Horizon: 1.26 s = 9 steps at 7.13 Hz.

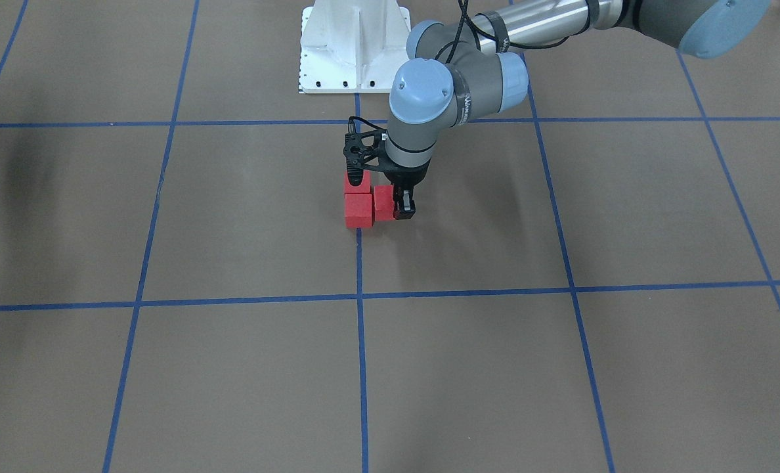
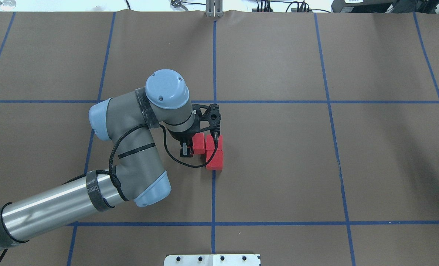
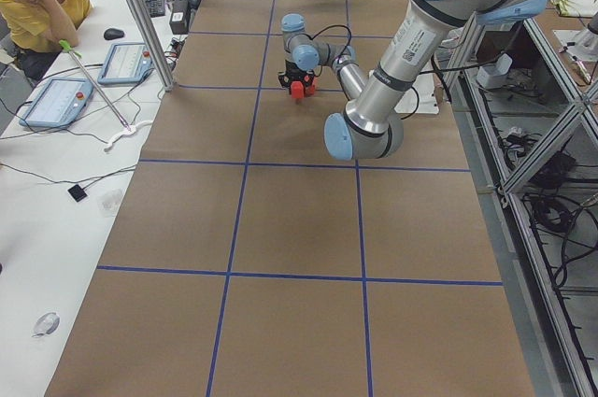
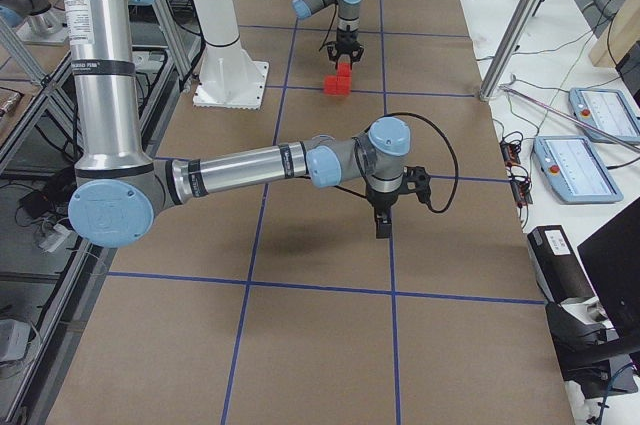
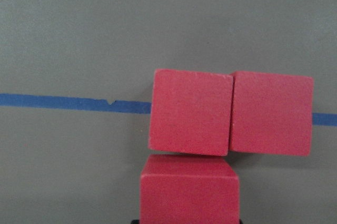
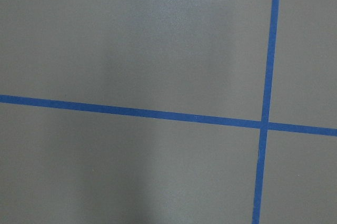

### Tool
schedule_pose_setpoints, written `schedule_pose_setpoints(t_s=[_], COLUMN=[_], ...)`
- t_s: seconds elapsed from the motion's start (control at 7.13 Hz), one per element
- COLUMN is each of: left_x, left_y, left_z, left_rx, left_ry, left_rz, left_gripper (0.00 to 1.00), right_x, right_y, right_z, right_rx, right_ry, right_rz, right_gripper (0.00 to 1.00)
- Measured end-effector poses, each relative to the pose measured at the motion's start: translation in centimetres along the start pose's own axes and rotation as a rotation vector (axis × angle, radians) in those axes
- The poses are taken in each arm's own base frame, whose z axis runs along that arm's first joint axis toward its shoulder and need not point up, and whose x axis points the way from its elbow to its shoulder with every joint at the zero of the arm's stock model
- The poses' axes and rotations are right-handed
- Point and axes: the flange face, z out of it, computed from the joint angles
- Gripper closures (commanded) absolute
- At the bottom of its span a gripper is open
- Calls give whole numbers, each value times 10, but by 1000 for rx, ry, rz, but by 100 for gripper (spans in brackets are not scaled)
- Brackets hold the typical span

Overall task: Form red blocks into L shape at center
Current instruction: 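Lower the cube beside the nearer center cube and adjust its position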

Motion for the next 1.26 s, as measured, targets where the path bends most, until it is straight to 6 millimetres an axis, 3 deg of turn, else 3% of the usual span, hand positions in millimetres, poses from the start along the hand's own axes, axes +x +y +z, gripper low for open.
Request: schedule_pose_setpoints(t_s=[0.56, 1.26], left_x=[7, 10], left_y=[-3, -6], left_z=[5, 12], left_rx=[-2, -18], left_ry=[8, -5], left_rz=[7, 11], left_gripper=[85, 84], right_x=[0, 0], right_y=[0, 0], right_z=[0, 0], right_rx=[0, -1], right_ry=[0, 0], right_rz=[0, 1], right_gripper=[0, 0])
